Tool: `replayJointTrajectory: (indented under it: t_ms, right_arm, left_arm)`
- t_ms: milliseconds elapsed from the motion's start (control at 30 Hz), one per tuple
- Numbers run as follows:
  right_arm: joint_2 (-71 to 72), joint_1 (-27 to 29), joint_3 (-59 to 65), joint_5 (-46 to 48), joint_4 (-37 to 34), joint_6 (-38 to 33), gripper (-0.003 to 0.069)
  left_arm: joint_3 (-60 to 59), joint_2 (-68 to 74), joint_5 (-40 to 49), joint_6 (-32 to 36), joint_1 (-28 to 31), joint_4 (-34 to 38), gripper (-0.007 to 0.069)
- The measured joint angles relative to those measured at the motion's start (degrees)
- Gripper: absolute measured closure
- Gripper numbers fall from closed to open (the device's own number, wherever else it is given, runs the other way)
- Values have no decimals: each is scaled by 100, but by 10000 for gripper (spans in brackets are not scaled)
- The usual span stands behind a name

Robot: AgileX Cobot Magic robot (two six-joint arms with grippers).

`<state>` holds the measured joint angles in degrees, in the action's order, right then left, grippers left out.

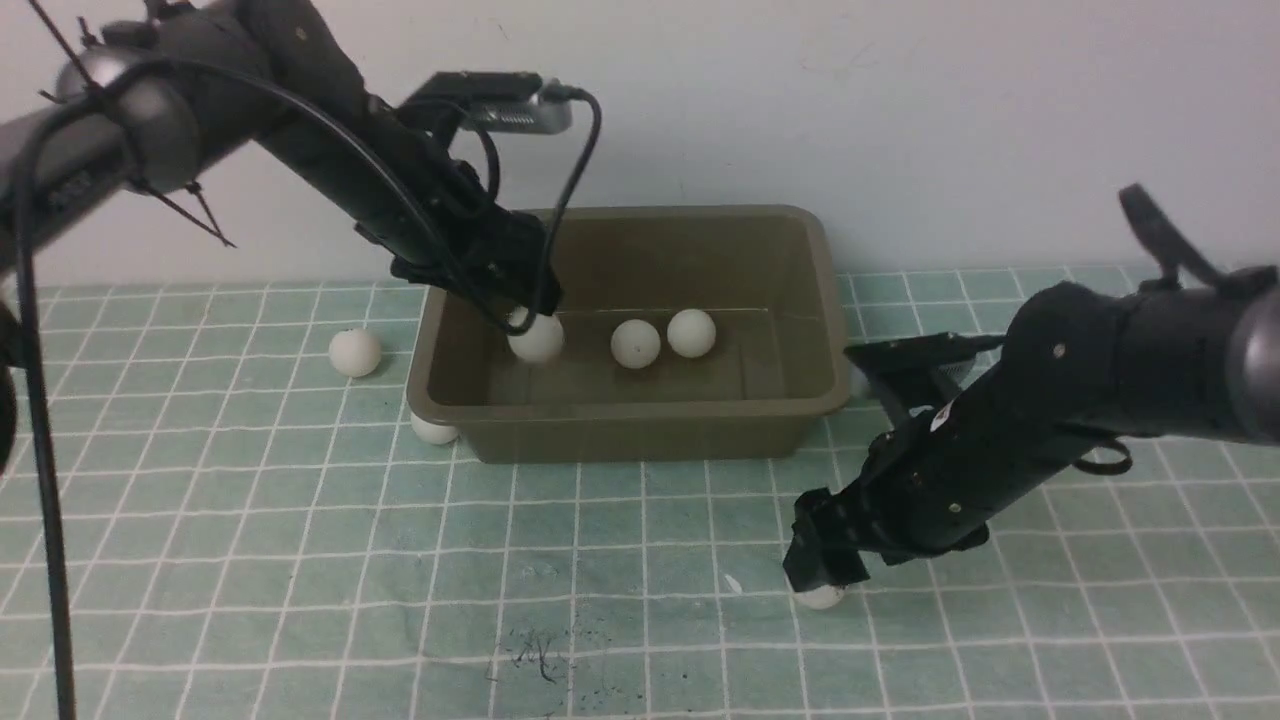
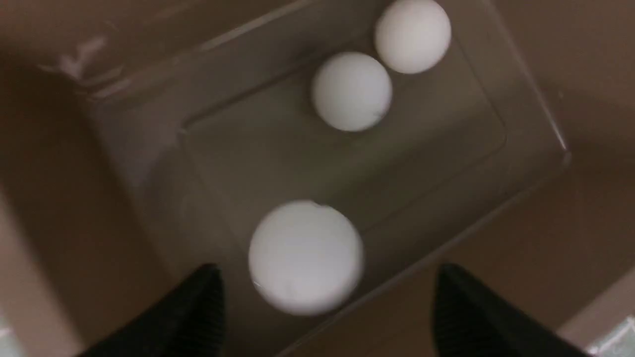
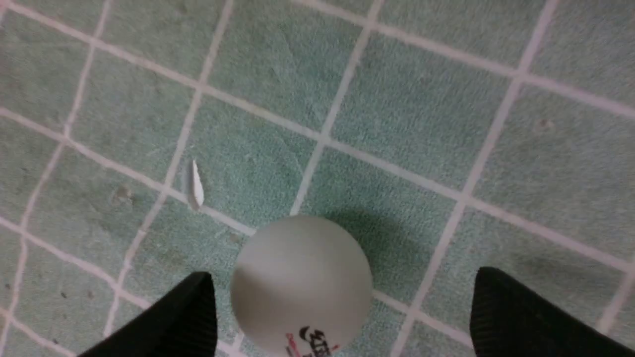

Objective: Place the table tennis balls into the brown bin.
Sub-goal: 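Drop the ball into the bin, then reach for and grasp a ping pong ball on the table, then release the ping pong ball into the bin and lift the gripper away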

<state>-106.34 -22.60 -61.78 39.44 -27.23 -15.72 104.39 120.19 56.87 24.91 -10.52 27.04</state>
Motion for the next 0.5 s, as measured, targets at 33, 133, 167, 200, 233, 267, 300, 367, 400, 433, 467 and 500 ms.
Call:
replayJointTrajectory:
  t_ms: [33,133,167,200,233,267,300,367,400,433,467,500]
  right_arm:
    - [-115,-28,-48,34,-38,0,25]
    - [-269,-108,-305,325,-51,22,216]
    - [-262,-107,-411,459,10,49,322]
    - [-261,-107,-460,523,20,50,340]
    - [-234,-107,-596,688,114,98,329]
    - [-180,-101,-730,879,214,145,307]
    - [-89,-95,-870,1075,292,192,301]
    - [114,-90,-1082,1303,368,244,303]
    - [282,-91,-1319,1357,381,262,304]
    - [422,-91,-1546,1348,381,257,304]
    - [477,-91,-1625,1319,383,234,304]
    - [528,-91,-1823,1245,388,175,304]
  left_arm:
    - [8,22,-8,-82,-38,-72,63]
    - [343,-20,260,-912,68,-795,157]
    - [448,-53,365,-1112,142,-989,229]
    - [497,-65,415,-1144,185,-1035,272]
    - [597,-121,530,-1264,309,-1267,389]
    - [671,-175,620,-1331,456,-1472,483]
    - [713,-228,648,-1379,622,-1612,545]
    - [755,-259,685,-1423,902,-1713,596]
    - [767,-241,706,-1411,1100,-1707,613]
    - [767,-196,742,-1318,1270,-1657,620]
    - [767,-151,750,-1195,1339,-1604,618]
    - [772,-105,765,-1090,1417,-1520,614]
